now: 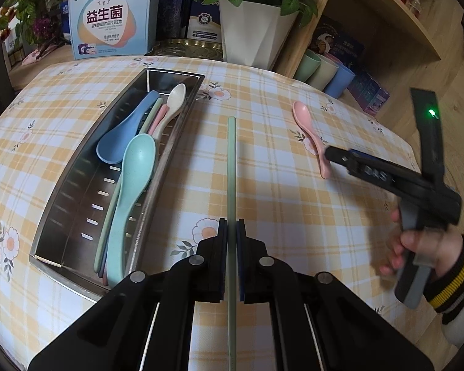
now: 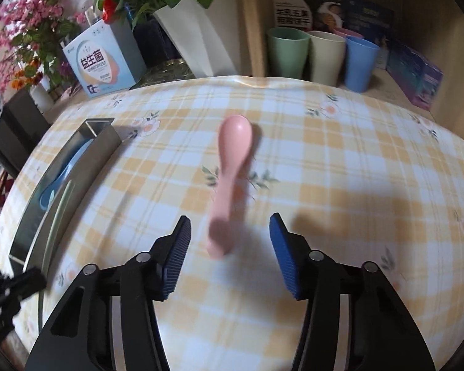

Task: Organize utensils
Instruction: 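Grasp the pink spoon by its handle with the right gripper while the left lifts the green chopstick, then lower the green chopstick into the basket with the left gripper while the right lifts the pink spoon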

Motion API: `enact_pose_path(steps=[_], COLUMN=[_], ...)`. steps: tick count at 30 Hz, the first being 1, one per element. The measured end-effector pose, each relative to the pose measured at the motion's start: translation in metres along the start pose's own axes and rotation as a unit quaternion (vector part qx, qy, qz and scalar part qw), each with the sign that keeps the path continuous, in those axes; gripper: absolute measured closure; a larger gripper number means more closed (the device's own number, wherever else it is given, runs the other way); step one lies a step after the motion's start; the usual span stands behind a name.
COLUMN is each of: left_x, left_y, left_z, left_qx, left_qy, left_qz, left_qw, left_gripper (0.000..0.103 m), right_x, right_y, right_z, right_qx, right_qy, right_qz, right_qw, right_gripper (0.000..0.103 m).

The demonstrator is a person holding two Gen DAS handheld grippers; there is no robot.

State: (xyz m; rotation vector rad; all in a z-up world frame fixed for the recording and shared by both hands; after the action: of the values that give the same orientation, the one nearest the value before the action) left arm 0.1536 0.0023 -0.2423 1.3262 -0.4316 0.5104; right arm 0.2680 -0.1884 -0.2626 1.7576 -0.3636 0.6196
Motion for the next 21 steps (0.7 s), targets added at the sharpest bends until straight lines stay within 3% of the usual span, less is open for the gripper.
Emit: enact_pose_path(steps=[11, 21], left_x=[0.004, 0.004], left_y=[0.002, 0.001], left_z=[-0.009, -0.009], left_qx=[0.008, 0.008], left_qy=[0.009, 0.008], left_qz=[0.009, 0.007], left_qw=[0.9999, 0.9999], left_gripper=[0.097, 0.097], right_x=[0.019, 0.025], right_y=[-0.036, -0.049], right_z=[-0.006, -0.006], right_qx=[-0.036, -0.052], right_qy=[-0.030, -0.031], right_qz=[-0.015, -0.033], right_qw=[0.999, 0.998], right_gripper=[0.069, 0.074])
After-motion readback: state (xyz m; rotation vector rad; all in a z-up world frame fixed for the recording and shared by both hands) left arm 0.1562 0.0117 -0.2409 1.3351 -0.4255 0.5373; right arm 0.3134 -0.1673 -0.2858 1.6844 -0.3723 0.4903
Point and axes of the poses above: each gripper's, at about its wrist camera, not at the fingertips, and y roughly against the way its jaws point, z to its right, x to its top, the point moved 2 cm from there along -y, roughly the way its jaws point, and after that the axes turned 2 degrees about -y, right-handed, at the moved point
